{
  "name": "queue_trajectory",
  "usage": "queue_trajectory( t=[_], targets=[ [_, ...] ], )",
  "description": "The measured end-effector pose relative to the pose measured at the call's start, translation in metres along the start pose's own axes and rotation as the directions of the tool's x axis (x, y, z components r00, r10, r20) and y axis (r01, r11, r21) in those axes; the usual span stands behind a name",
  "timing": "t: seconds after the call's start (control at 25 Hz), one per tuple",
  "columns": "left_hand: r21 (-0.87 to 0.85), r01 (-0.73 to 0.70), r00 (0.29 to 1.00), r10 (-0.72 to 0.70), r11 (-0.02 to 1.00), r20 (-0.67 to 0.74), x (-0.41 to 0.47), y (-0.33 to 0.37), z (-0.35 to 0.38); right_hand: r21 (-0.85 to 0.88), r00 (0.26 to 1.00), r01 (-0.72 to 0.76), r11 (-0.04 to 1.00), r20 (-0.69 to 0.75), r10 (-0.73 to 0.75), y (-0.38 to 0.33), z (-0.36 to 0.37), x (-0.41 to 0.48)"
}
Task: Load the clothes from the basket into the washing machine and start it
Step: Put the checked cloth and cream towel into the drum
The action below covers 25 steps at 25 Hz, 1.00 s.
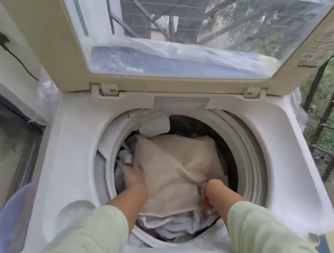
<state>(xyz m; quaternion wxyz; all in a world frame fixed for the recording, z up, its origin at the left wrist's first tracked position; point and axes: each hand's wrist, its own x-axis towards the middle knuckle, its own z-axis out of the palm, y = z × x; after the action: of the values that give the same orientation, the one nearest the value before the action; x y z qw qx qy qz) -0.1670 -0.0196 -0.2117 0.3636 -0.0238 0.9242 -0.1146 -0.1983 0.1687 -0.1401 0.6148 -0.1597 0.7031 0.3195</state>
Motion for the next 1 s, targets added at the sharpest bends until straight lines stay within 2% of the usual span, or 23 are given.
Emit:
queue_trajectory(
  t=[0.04,0.08,0.12,0.16,0.2,0.24,0.28,0.32,0.36,0.44,0.56,0.72,0.8,0.88,0.96,1.0],
  targets=[
    [0.086,-0.005,1.0,0.007,0.996,-0.018,-0.016,0.001,-0.019,0.022,0.999,0.009,1.0,0.048,-0.01,0.004,-0.006,-0.017],
    [0.132,0.034,0.991,-0.016,0.991,-0.136,-0.028,0.003,-0.031,0.091,0.997,0.007,0.996,0.076,-0.014,0.009,-0.016,-0.028],
    [0.074,-0.015,0.981,0.03,0.997,-0.194,-0.036,0.005,-0.038,0.194,0.997,0.001,0.981,0.077,-0.016,0.016,-0.026,-0.043],
    [0.057,-0.08,0.967,0.092,0.995,-0.239,-0.039,0.006,-0.043,0.267,1.0,0.02,0.963,-0.021,-0.015,0.024,-0.035,-0.052],
    [-0.041,-0.116,0.969,0.105,0.992,-0.223,-0.035,0.006,-0.044,0.296,0.972,0.064,0.953,-0.237,0.008,0.03,-0.042,-0.057],
    [-0.076,-0.182,0.963,0.163,0.98,-0.215,-0.031,0.005,-0.043,0.286,0.86,0.111,0.952,-0.507,0.052,0.034,-0.044,-0.048],
    [-0.104,-0.215,0.971,0.201,0.971,-0.128,-0.031,0.004,-0.041,0.253,0.763,0.145,0.957,-0.644,0.055,0.032,-0.041,-0.04],
    [-0.138,-0.208,0.978,0.205,0.968,-0.034,-0.029,0.004,-0.035,0.195,0.759,0.165,0.967,-0.651,0.001,0.025,-0.036,-0.024],
    [-0.131,-0.167,0.979,0.18,0.977,0.095,-0.023,0.004,-0.026,0.169,0.811,0.17,0.971,-0.583,-0.04,0.014,-0.028,-0.008],
    [-0.121,-0.131,0.967,0.154,0.984,0.204,-0.013,0.007,-0.013,0.219,0.889,0.136,0.966,-0.458,-0.021,-0.003,-0.016,0.036],
    [-0.143,-0.079,0.972,0.108,0.987,0.209,0.004,0.013,-0.008,0.264,0.898,0.079,0.961,-0.437,0.046,-0.017,-0.012,0.077],
    [-0.152,-0.045,0.967,0.082,0.987,0.243,0.008,0.014,-0.005,0.213,0.904,0.044,0.976,-0.425,0.052,-0.011,-0.022,0.07],
    [-0.213,-0.023,0.984,0.06,0.977,0.169,-0.001,0.011,-0.021,0.302,0.91,0.123,0.945,-0.414,0.013,0.007,-0.028,0.045],
    [-0.382,-0.116,0.992,0.128,0.917,0.004,-0.019,0.005,-0.051,0.409,0.895,0.211,0.888,-0.445,-0.007,0.03,-0.03,0.001],
    [-0.559,-0.288,0.957,0.218,0.777,-0.189,-0.05,-0.011,-0.081,0.5,0.81,0.33,0.801,-0.585,0.032,0.05,-0.029,-0.053],
    [-0.611,-0.365,0.929,0.23,0.703,-0.29,-0.073,-0.026,-0.093,0.529,0.733,0.403,0.747,-0.675,0.083,0.056,-0.025,-0.083]
  ],
)
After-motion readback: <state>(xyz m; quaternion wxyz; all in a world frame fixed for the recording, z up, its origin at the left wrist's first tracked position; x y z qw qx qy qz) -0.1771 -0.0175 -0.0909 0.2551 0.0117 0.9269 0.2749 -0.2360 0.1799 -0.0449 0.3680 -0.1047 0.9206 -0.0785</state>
